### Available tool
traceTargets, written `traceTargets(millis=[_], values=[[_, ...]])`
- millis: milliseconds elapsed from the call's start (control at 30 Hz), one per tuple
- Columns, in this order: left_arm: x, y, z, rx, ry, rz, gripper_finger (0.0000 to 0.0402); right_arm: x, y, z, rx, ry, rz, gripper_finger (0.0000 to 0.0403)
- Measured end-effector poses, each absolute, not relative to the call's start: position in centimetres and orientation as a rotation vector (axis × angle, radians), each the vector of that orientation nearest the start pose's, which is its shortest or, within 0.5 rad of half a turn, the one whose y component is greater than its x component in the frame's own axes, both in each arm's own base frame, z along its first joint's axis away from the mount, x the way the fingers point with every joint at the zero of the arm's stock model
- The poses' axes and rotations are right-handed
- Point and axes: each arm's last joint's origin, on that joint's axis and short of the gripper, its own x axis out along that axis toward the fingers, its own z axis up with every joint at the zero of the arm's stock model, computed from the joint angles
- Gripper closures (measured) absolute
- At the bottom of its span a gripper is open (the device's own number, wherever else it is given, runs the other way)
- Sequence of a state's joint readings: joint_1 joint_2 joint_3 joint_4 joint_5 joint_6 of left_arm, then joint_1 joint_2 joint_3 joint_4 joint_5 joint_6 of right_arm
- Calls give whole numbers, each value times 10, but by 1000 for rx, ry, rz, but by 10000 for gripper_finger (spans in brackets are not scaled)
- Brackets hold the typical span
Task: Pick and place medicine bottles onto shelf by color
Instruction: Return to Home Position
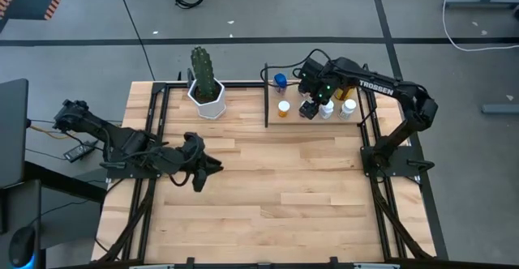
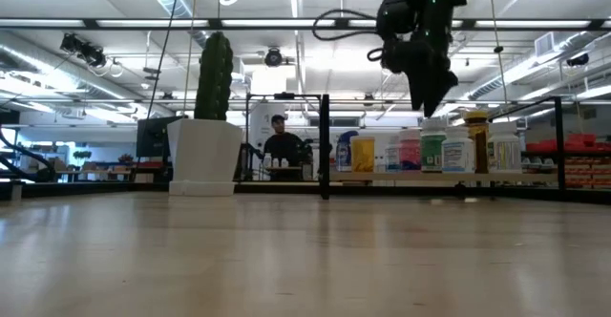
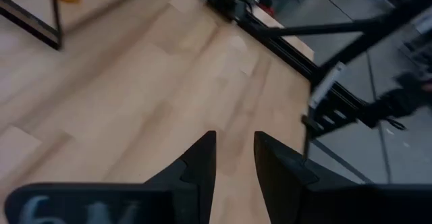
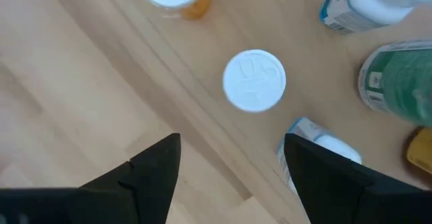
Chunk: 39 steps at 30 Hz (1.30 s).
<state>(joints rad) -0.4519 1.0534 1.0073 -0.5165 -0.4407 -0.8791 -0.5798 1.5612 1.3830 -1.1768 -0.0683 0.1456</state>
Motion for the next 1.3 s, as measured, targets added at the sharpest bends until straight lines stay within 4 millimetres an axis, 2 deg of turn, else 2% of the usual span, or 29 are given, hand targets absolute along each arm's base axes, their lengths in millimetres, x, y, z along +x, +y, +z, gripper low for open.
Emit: traceTargets(millis=[133, 267, 367, 433, 533, 633, 667, 833, 933, 1067, 1300], values=[[203, -73, 332, -587, 459, 253, 302, 249, -148, 318, 549, 1240, -504, 132], [198, -60, 338, -518, 438, 258, 318, 249, -126, 350, 494, 1112, -505, 139], [185, -48, 344, -482, 429, 278, 345, 237, -101, 367, 453, 975, -537, 181], [174, -42, 349, -466, 410, 280, 373, 224, -83, 369, 465, 915, -547, 226], [155, -36, 352, -478, 315, 243, 394, 203, -63, 357, 547, 854, -540, 303], [137, -33, 338, -527, 186, 176, 395, 185, -46, 343, 646, 782, -521, 376], [131, -31, 334, -546, 142, 158, 397, 180, -41, 339, 661, 744, -500, 388], [105, -23, 309, -626, -81, 87, 398, 165, -25, 319, 704, 559, -391, 395], [94, -18, 291, -667, -182, 64, 399, 157, -22, 297, 746, 535, -385, 395], [89, -15, 269, -722, -223, 70, 399, 148, -21, 272, 801, 458, -363, 396], [89, -11, 232, -758, -240, 113, 400, 131, -19, 249, 827, 323, -327, 396]])
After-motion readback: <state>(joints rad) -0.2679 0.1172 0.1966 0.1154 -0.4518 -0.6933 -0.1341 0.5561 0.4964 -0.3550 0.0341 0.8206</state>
